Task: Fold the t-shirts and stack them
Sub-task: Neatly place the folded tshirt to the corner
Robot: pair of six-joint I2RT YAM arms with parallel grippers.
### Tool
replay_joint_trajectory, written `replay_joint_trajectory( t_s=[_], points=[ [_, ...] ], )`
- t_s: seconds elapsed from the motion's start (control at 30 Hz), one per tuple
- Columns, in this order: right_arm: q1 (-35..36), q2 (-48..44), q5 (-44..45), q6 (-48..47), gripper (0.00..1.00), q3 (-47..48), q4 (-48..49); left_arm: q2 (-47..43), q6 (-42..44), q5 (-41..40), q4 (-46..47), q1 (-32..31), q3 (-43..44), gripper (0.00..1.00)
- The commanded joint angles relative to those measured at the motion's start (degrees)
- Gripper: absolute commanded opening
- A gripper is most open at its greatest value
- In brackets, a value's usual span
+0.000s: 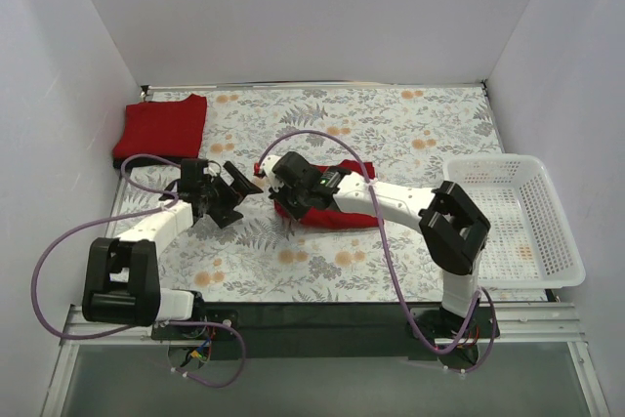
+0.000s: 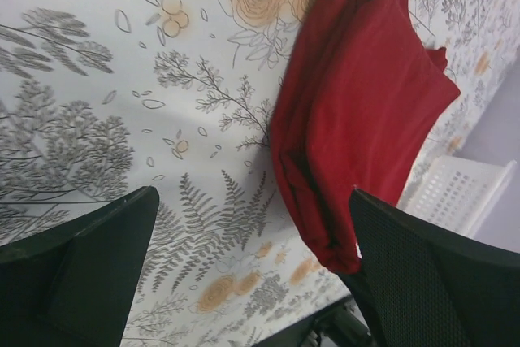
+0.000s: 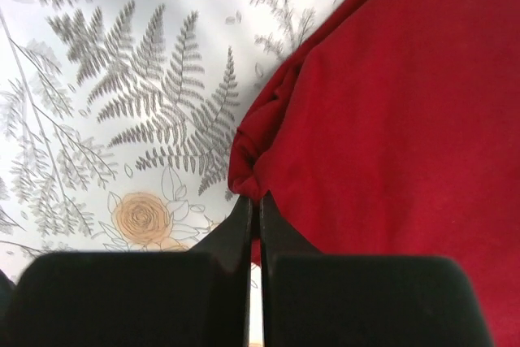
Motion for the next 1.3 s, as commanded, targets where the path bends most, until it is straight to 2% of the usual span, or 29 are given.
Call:
replay_joint_trajectory(
  t_s=[0.0, 0.23, 0.5, 0.8, 0.87, 0.97, 1.03, 1.1, 1.13, 1.17, 1.2, 1.23, 1.27],
  points=[
    [-0.88, -3.8, -3.59, 2.56, 0.01, -2.38, 5.83, 3.12, -5.68, 9.64, 5.69, -1.37, 0.49, 0.98],
    [-3.16, -5.3, -7.55, 4.67, 0.01, -4.93, 8.74, 10.68, -10.0, 11.58, 12.28, -4.8, 1.1, 0.98],
    [-3.69, -6.44, -8.87, 5.64, 0.01, -5.73, 10.32, 19.73, -12.9, 8.94, 15.88, -10.78, 2.16, 0.98],
    [-4.05, -7.76, -8.25, 6.08, 0.01, -6.87, 11.29, 24.13, -16.86, 6.13, 20.9, -13.16, 0.58, 0.97],
    [-3.96, -7.76, -8.34, 6.08, 0.01, -7.05, 11.38, 25.01, -16.51, 5.34, 21.43, -13.24, 0.66, 0.91],
    [-3.96, -7.76, -8.6, 6.17, 0.01, -7.31, 11.55, 25.63, -15.81, 4.81, 21.69, -13.24, 1.01, 0.74],
    [-3.96, -7.76, -8.69, 6.08, 0.01, -7.49, 11.73, 25.37, -14.58, 3.76, 21.69, -13.24, 1.19, 0.49],
    [-4.05, -7.5, -8.87, 6.08, 0.03, -7.57, 11.73, 24.4, -12.83, 2.09, 21.34, -13.24, 2.33, 0.32],
    [-4.05, -7.5, -9.04, 5.99, 0.08, -7.57, 11.73, 24.14, -10.64, 1.3, 19.51, -13.24, 3.12, 0.14],
    [-3.96, -7.67, -9.04, 5.99, 0.13, -7.75, 11.73, 24.14, -8.96, 0.51, 18.01, -13.16, 4.52, 0.06],
    [-3.96, -7.94, -8.96, 5.91, 0.2, -7.92, 11.73, 24.4, -7.12, -0.89, 16.26, -12.98, 7.58, 0.01],
    [-3.96, -8.2, -8.26, 5.82, 0.33, -8.53, 11.64, 24.57, -2.75, -1.6, 12.06, -12.89, 9.7, 0.0],
    [-4.05, -9.25, -7.64, 5.56, 0.4, -9.06, 11.64, 24.84, -0.88, -2.3, 10.11, -12.63, 11.54, 0.0]
  ],
)
